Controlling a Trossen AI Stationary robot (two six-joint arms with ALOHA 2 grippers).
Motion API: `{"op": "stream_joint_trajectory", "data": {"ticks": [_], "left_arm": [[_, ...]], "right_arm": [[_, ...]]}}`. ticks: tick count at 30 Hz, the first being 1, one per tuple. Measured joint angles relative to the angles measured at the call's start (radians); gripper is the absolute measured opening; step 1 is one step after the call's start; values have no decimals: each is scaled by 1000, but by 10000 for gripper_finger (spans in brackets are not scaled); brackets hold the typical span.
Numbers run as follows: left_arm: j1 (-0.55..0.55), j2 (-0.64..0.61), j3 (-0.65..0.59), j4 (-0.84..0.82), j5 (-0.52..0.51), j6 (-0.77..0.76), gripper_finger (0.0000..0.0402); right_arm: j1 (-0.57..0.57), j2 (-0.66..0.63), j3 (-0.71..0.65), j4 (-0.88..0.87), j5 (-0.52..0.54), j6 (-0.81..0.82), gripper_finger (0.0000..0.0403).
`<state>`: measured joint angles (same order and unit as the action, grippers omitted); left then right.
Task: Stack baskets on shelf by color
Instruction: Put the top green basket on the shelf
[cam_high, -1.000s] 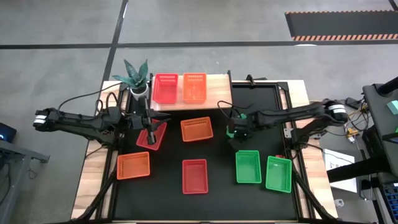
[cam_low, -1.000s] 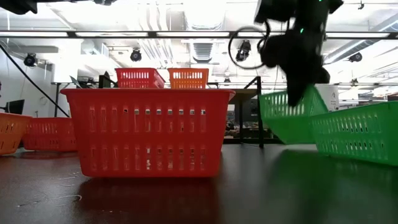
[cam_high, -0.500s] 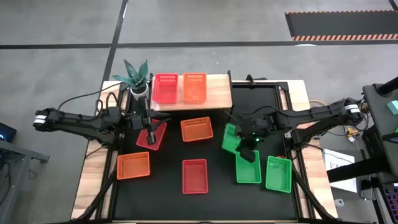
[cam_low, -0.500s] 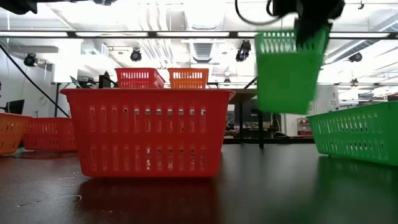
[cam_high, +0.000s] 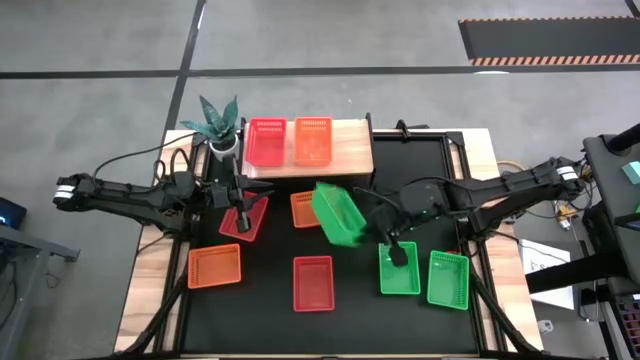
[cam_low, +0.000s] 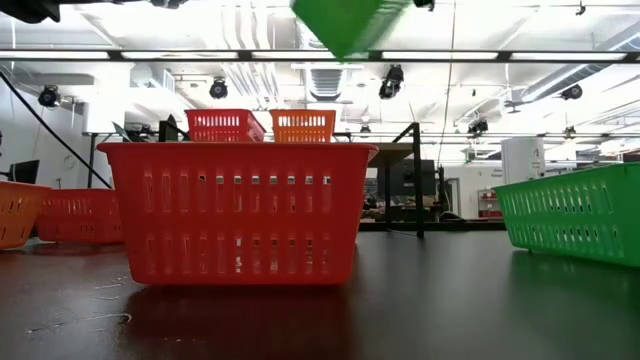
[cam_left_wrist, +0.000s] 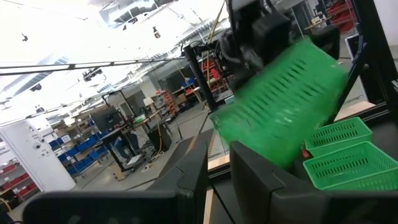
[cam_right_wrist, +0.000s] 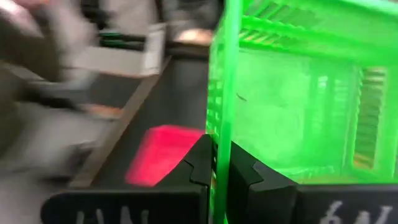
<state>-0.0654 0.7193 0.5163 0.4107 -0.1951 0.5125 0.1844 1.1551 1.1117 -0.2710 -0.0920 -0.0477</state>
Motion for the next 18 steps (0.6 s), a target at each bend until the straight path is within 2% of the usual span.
{"op": "stream_joint_trajectory", "data": {"ticks": [4, 7, 14, 18], "left_arm": [[0, 0, 0, 0, 0, 0, 51], [0, 0, 0, 0, 0, 0, 51], [0, 0, 0, 0, 0, 2, 51], [0, 0, 0, 0, 0, 17, 51]], "right_arm": [[-8, 33, 84, -74, 329, -144, 11], [-46, 68, 171, -220, 469, -204, 9], [-220, 200, 408, -585, 468, -201, 9], [-330, 278, 489, -703, 309, -243, 8]]}}
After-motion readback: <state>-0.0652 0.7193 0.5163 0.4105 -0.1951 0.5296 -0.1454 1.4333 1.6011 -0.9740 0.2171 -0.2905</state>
